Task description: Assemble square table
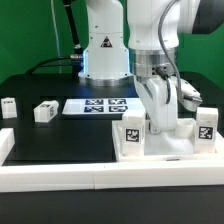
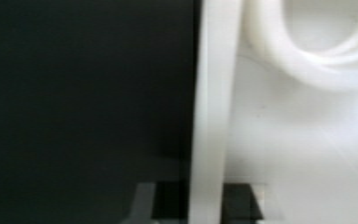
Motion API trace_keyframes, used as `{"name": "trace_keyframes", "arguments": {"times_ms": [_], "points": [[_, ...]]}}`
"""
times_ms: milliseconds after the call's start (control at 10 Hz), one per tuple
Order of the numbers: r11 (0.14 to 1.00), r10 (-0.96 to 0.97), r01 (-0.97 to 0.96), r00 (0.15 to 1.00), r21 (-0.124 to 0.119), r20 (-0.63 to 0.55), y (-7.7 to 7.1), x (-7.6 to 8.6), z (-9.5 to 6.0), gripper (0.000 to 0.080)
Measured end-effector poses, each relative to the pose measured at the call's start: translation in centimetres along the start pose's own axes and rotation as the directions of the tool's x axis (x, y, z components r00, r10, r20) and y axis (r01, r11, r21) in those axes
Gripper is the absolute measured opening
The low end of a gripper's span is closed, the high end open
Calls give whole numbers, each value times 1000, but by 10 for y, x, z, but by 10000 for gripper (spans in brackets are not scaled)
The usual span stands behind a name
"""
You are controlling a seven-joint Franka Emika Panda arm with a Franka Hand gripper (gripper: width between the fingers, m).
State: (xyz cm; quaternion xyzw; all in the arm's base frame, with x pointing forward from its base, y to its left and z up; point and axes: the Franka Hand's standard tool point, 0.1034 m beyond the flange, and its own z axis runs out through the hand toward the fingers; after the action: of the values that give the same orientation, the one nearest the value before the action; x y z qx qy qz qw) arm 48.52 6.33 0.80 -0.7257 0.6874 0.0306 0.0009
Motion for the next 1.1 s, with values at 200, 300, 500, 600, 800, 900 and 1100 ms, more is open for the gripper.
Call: {"name": "trace_keyframes", "arguments": {"times_ms": [200,300,500,600,800,900,1100], "points": [[1000,2,-2,1000,2,-1,0,1,0,60],[1000,2,-2,1000,2,-1,0,1,0,60],[1000,3,-3,1000,2,-1,-1,2,0,60],[1000,3,-3,1000,2,-2,-1,2,0,60],[1000,-6,6,1000,2,-2,-1,2,0,60],[1000,-31,31,1000,4,-4,-1,5,-1,61],[992,-124,125,992,5,-17,4,30,-1,61]]}}
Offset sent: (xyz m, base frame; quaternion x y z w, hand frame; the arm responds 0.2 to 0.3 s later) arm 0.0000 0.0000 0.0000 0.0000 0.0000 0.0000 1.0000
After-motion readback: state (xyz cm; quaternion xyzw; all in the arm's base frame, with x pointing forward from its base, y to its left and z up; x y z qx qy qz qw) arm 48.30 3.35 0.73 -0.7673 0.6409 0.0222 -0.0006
